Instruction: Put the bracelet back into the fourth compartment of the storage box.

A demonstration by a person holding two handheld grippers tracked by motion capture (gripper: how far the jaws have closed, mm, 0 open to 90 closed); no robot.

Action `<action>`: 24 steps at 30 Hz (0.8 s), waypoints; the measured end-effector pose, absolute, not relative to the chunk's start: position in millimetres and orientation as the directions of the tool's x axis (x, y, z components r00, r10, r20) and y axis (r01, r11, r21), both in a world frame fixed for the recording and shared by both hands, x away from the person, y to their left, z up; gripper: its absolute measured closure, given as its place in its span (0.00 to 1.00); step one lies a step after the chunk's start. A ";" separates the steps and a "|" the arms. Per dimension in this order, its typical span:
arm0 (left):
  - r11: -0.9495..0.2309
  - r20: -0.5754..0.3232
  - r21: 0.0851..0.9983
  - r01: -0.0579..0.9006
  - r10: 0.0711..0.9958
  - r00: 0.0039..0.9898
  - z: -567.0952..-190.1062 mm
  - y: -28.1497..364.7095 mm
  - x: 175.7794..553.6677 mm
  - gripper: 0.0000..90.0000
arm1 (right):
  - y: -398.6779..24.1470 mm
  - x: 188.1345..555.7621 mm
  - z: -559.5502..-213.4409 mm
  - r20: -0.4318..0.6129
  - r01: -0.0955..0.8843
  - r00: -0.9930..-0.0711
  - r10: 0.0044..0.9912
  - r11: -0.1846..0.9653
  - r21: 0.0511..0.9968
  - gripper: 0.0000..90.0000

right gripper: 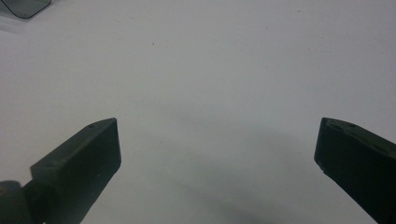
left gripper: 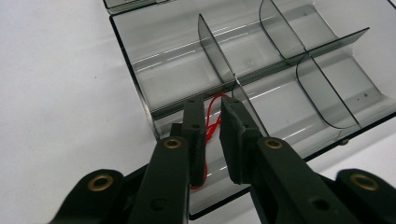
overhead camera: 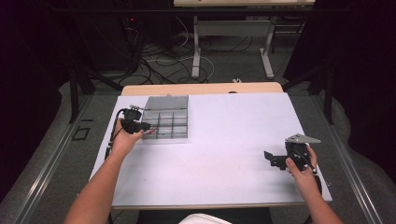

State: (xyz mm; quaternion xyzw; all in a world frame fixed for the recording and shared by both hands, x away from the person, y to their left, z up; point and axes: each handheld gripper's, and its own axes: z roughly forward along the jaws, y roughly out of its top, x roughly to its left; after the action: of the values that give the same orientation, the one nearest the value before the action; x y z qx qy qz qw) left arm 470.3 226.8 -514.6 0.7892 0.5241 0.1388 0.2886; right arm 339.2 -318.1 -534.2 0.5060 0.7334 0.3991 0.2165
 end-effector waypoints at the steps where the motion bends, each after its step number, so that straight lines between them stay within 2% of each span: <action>1: -0.280 -0.085 0.603 0.747 0.909 0.409 -514.4 227.1 470.2 0.87 | -318.2 339.3 -534.2 0.086 0.569 -0.394 0.915 0.170 0.805 0.00; 24: -0.190 -0.119 0.643 0.742 0.932 0.342 -504.9 232.8 465.1 0.62 | -318.5 339.2 -533.9 0.085 0.568 -0.396 0.914 0.172 0.805 0.00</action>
State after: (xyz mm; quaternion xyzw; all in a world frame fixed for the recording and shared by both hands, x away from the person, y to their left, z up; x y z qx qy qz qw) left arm 465.1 232.8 -504.9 0.7562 0.5534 0.1514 0.3146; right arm 339.2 -318.5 -533.9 0.5048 0.7340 0.3992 0.2168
